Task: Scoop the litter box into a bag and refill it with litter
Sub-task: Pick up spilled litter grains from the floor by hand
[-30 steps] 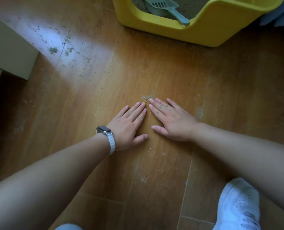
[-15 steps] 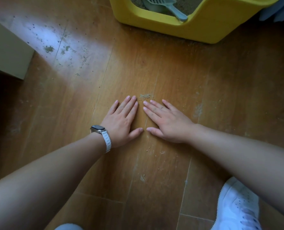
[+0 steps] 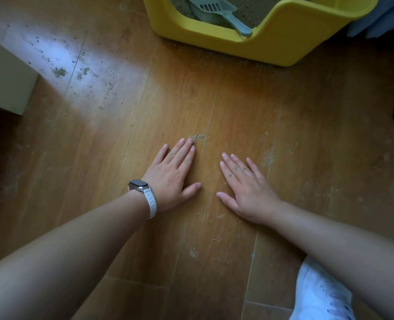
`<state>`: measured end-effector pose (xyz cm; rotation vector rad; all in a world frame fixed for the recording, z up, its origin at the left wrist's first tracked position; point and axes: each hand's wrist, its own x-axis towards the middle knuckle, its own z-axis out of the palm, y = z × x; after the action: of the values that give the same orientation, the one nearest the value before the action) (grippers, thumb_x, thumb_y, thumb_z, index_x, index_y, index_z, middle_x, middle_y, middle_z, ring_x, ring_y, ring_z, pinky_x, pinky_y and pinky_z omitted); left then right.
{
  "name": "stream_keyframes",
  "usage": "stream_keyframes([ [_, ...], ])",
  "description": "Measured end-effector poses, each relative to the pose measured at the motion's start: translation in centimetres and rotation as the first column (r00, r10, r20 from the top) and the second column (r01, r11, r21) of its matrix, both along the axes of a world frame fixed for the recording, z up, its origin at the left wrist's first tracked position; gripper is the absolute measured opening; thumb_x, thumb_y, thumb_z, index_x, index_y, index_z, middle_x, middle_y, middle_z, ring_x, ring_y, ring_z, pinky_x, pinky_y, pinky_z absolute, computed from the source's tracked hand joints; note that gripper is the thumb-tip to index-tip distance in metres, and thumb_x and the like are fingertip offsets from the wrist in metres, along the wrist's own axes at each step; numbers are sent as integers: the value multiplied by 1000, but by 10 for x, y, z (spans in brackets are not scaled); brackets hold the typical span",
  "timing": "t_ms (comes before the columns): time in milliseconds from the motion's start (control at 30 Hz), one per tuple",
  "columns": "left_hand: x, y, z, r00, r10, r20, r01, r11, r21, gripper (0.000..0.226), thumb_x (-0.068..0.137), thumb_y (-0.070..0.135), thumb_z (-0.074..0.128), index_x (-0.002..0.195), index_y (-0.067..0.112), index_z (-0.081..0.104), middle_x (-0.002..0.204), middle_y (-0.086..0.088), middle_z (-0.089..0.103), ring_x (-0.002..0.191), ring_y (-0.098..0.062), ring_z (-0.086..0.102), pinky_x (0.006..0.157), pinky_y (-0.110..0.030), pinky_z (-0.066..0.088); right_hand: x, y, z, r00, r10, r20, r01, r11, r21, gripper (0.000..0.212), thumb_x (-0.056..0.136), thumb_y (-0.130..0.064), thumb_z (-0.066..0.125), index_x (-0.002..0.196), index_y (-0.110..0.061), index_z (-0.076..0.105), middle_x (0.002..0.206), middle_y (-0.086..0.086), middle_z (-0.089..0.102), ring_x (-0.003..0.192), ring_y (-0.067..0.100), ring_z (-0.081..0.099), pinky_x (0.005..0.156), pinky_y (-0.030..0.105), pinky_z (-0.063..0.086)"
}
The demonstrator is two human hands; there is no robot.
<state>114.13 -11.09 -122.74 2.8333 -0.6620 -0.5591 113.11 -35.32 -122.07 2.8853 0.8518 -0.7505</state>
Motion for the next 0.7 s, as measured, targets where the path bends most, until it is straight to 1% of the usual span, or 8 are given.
stream_keyframes([
  [67, -9, 6, 0, 999, -49, -14, 49, 999, 7, 87, 90, 68, 21, 154, 13, 0, 160, -3, -12, 147, -17, -15, 119, -42, -6, 2, 10, -1, 1000, -31, 2, 31, 999, 29, 79, 95, -62, 17, 155, -10, 14, 163, 3, 1, 148, 14, -5, 119, 41, -4],
  [133, -15, 9, -2, 998, -58, -12, 58, 998, 13, 87, 89, 68, 21, 154, 13, 4, 160, -3, -9, 147, -17, -13, 119, -42, -5, 7, 24, -1, 998, -63, 3, 63, 996, 55, 80, 94, -63, 14, 155, -10, 12, 163, 2, 0, 149, 15, -3, 120, 42, -4],
  [267, -15, 1, -3, 1000, -18, 12, 17, 999, 28, 87, 89, 68, 24, 154, 11, 11, 161, -4, -2, 148, -18, -7, 120, -45, 1, 24, 46, 1, 996, -86, -8, 86, 991, 100, 78, 96, -62, 21, 155, -15, 3, 163, -2, -6, 149, 14, -8, 121, 43, -4],
  [333, -9, -5, -3, 1000, 15, 18, -15, 1000, 19, 86, 89, 67, 23, 154, 11, 10, 161, -4, -1, 147, -17, -8, 120, -45, 2, 30, 50, 3, 997, -70, -10, 71, 989, 127, 77, 97, -61, 23, 155, -17, 1, 163, -3, -9, 149, 13, -11, 121, 44, -4],
  [400, -2, -11, -2, 999, 47, 15, -47, 999, 17, 86, 90, 67, 23, 154, 11, 7, 162, -4, -3, 148, -17, -9, 120, -46, 1, 36, 48, 6, 993, -122, 4, 120, 982, 146, 75, 97, -59, 25, 155, -18, 0, 163, -4, -9, 149, 12, -11, 121, 42, -6],
  [500, 8, -15, 0, 998, 62, 9, -62, 998, 10, 85, 91, 67, 24, 154, 12, 5, 162, -3, -4, 148, -18, -9, 120, -46, 0, 43, 37, 6, 979, -203, 13, 200, 973, 115, 74, 98, -59, 22, 155, -18, -2, 162, -5, -11, 149, 13, -12, 120, 40, -7],
  [600, 14, -10, 1, 996, 83, 29, -83, 997, -4, 86, 91, 66, 26, 154, 13, 5, 162, -4, -4, 149, -18, -8, 120, -44, -1, 49, 29, 4, 981, -194, 7, 193, 980, 57, 76, 97, -61, 18, 155, -18, -2, 163, -4, -10, 149, 13, -11, 120, 41, -7],
  [700, 20, 1, 1, 995, 93, 43, -93, 996, -8, 87, 90, 66, 31, 154, 12, 7, 162, -5, 0, 149, -18, -5, 120, -44, 1, 53, 32, 4, 989, -146, -3, 146, 988, 43, 76, 97, -62, 18, 155, -17, -3, 163, -4, -11, 149, 14, -12, 120, 43, -6],
])
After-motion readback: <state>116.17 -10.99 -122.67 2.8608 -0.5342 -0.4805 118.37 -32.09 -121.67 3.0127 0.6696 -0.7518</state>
